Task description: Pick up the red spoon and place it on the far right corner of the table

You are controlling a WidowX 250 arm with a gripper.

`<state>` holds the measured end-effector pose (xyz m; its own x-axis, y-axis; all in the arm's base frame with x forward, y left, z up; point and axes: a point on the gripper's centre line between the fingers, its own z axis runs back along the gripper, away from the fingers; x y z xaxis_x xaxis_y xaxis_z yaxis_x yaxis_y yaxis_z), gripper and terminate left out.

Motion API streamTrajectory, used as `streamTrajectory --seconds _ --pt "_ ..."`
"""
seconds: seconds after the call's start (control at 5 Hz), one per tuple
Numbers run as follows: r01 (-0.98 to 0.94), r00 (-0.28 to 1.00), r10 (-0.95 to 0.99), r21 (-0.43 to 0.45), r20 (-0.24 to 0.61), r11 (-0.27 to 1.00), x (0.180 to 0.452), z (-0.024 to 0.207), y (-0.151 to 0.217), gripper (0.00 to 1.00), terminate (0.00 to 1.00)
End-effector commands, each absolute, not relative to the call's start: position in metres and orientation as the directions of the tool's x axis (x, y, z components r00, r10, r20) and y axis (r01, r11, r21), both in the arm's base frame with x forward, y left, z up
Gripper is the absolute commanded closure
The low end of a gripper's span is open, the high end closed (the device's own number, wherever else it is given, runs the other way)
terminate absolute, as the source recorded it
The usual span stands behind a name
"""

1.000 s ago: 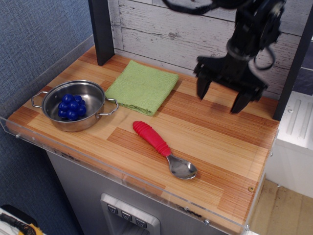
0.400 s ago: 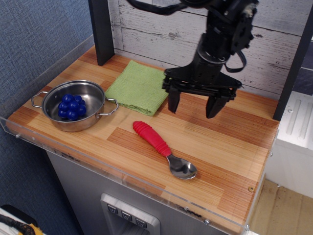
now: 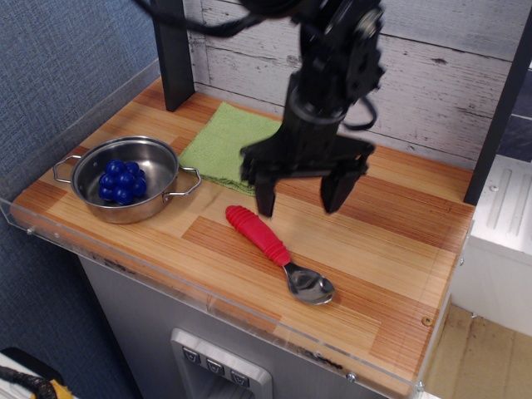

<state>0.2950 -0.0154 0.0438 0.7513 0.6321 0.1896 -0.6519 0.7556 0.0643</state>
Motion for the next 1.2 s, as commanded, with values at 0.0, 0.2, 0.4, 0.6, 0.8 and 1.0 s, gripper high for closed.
streamTrajectory --seconds 0.0,0.2,0.4,0.6,0.8,1.0 --pt "-0.776 0.599 0.761 -0.052 0.250 0.628 0.284 0.050 -0.012 0.00 0.00" --pt "-0.813 0.545 0.800 -0.074 0.253 0.577 0.284 0.046 -0.009 0.00 0.00" --pt "-0.843 0.479 0.837 -0.129 0.265 0.523 0.288 0.039 -0.005 0.00 0.00" --pt "-0.857 0.469 0.850 -0.106 0.239 0.503 0.290 0.033 -0.002 0.00 0.00" --pt "-0.875 0.444 0.871 -0.110 0.210 0.472 0.288 0.027 0.000 0.00 0.00" --pt "-0.897 0.404 0.897 -0.113 0.179 0.427 0.284 0.025 0.001 0.00 0.00"
